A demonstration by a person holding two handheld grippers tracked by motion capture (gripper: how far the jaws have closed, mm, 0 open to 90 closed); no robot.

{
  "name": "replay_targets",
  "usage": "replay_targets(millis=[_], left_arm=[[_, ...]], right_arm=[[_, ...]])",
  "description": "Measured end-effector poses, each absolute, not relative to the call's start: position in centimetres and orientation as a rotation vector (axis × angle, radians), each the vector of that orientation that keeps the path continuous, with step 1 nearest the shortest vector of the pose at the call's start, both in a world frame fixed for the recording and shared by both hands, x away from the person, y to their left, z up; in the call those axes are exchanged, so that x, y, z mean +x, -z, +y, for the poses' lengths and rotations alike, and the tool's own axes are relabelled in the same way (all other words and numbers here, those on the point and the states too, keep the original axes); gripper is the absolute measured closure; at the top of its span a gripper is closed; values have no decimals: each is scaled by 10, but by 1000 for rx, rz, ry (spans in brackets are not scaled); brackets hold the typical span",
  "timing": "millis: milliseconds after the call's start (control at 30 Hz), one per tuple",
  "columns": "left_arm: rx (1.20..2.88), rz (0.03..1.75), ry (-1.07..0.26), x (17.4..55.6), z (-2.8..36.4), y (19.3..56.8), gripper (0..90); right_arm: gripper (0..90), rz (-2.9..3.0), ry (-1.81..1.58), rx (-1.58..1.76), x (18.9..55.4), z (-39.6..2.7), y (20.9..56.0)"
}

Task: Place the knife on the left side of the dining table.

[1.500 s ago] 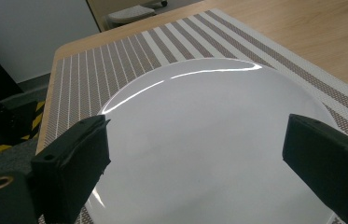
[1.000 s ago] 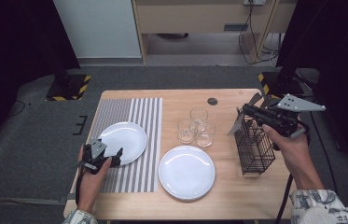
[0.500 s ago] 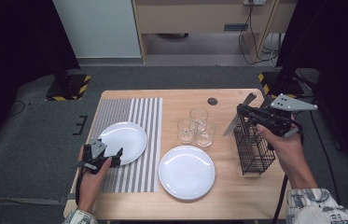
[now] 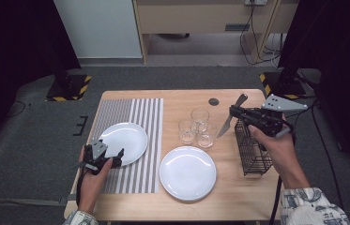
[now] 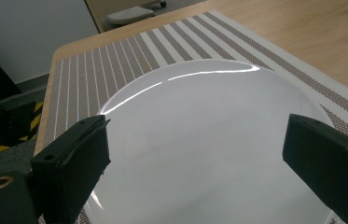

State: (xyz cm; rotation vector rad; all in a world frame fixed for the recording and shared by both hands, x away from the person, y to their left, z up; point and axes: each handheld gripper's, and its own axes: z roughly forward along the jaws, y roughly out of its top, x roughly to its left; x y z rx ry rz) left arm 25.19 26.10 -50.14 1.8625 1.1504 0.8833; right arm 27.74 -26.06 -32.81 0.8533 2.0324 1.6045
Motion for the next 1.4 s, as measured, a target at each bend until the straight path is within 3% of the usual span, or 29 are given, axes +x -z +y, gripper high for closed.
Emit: replay_targets(millis=[1400], left_arm=[[1863, 1122, -863, 251, 257, 499, 71]], right_arm=[[834, 2180, -1619, 772, 289, -151, 349]])
